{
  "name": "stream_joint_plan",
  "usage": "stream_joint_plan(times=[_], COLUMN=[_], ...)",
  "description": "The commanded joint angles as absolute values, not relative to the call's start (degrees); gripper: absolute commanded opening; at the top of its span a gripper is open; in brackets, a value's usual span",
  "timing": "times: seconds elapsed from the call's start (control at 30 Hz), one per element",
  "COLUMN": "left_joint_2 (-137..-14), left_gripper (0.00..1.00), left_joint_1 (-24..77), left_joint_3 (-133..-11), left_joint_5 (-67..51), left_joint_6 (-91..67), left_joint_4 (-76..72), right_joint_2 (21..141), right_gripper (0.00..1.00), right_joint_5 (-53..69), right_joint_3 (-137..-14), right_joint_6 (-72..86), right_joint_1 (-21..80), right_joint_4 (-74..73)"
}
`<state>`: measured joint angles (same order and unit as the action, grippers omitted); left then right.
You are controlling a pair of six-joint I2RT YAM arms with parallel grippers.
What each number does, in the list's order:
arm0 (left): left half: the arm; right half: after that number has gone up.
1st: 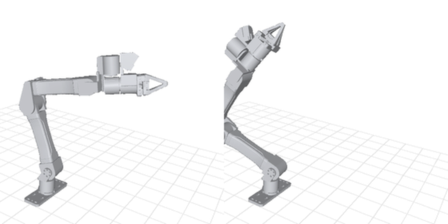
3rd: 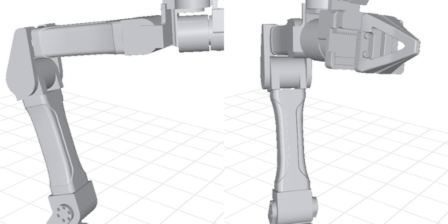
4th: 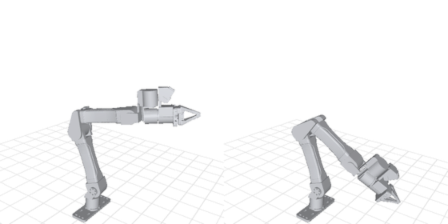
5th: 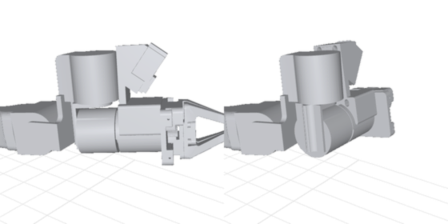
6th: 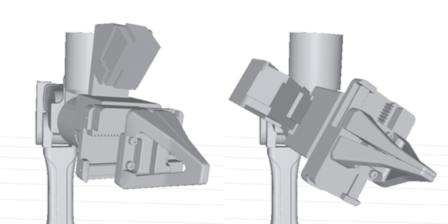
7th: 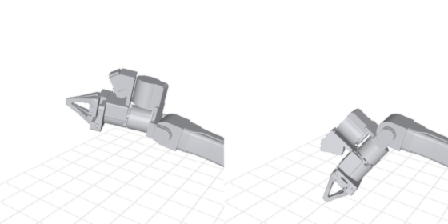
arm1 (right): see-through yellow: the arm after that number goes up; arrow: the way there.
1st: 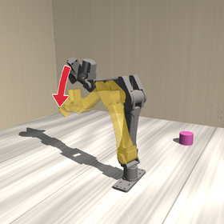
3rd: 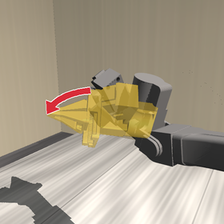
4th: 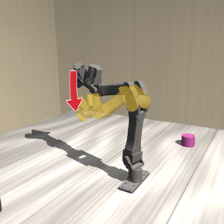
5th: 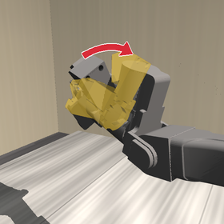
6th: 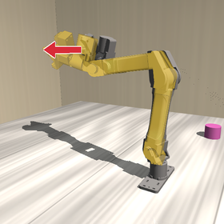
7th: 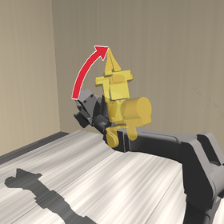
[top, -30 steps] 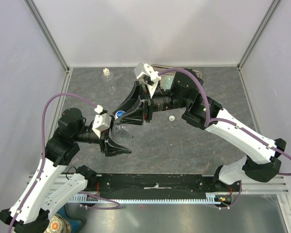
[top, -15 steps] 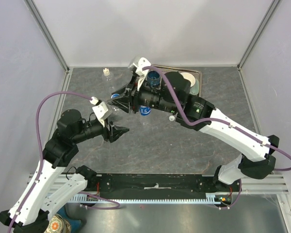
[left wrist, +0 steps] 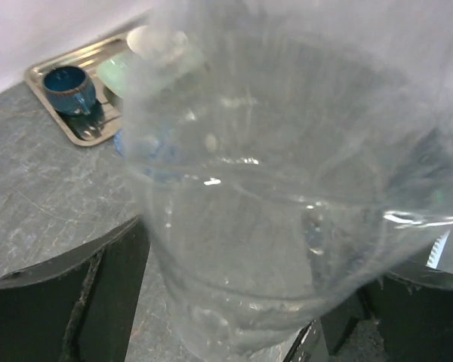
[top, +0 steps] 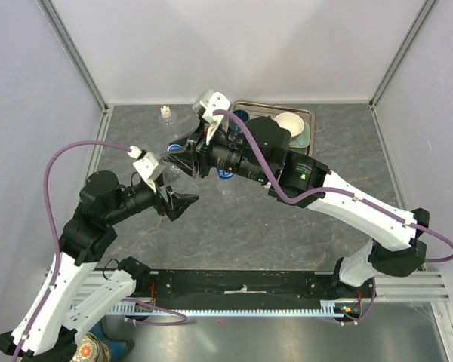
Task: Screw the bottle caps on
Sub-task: Screw the bottle cap onto the plastic bottle, then place the plastic bottle at the center of the board.
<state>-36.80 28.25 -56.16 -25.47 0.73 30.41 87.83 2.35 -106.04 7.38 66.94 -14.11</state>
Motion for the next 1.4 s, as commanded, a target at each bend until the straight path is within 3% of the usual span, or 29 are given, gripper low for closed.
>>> stream_joint_plan(times=[0.0, 0.2, 0.33, 0.43, 0.53, 0.6, 0.63, 0.77, 1.0, 1.1, 1.2, 1.37], left_joint_2=[-37.09, -37.09, -37.35, -37.27, -37.09, -37.09, -37.26, -35.16, -39.89, -45.41, -53.4, -61.25], left_gripper=[0.88, 0.84, 0.48, 0.4, 0.4, 0.4, 0.4, 0.38, 0.36, 0.35, 0.33, 0.34], left_joint_1=[27.16, 26.72, 26.63, 26.54, 26.54, 26.54, 26.54, 26.54, 24.0, 18.3, 6.47, 0.09], left_joint_3=[-61.7, -62.05, -61.87, -61.44, -60.82, -60.82, -60.91, -57.75, -51.07, -49.66, -51.41, -50.37], left_joint_5=[-23.11, -29.44, -30.59, -30.32, -29.62, -28.83, -27.09, -18.92, -11.51, -14.41, -23.69, -29.44], left_joint_6=[-5.88, -6.07, -5.54, -5.19, -4.92, -4.49, -3.44, 3.15, 10.2, 6.61, 0.82, -2.37], left_joint_4=[25.31, 25.4, 24.87, 24.87, 24.96, 25.22, 25.4, 22.51, 14.27, 8.99, 4.16, -2.63], right_joint_2=[87.28, 86.75, 86.49, 86.31, 86.22, 85.87, 85.61, 82.1, 74.28, 71.11, 68.56, 65.83], right_gripper=[0.0, 0.0, 0.0, 0.0, 0.25, 0.48, 0.7, 0.98, 0.98, 0.98, 0.98, 0.98], right_joint_5=[2.9, 2.9, 3.08, 2.99, 2.2, 0.89, 0.27, -9.46, -15.73, -15.82, -16.43, -18.37], right_joint_3=[-104.33, -103.98, -103.45, -103.45, -103.71, -104.06, -104.24, -104.33, -100.21, -97.57, -94.85, -90.01], right_joint_6=[8.26, 8.17, 8.09, 7.74, 7.12, 6.42, 5.98, 2.47, -2.02, -2.2, -2.11, -2.02], right_joint_1=[68.64, 68.56, 68.64, 68.64, 68.56, 68.64, 68.64, 68.55, 68.2, 68.2, 68.2, 68.2], right_joint_4=[-18.02, -17.93, -17.75, -17.67, -17.67, -18.1, -18.28, -19.77, -20.13, -20.3, -20.65, -20.65])
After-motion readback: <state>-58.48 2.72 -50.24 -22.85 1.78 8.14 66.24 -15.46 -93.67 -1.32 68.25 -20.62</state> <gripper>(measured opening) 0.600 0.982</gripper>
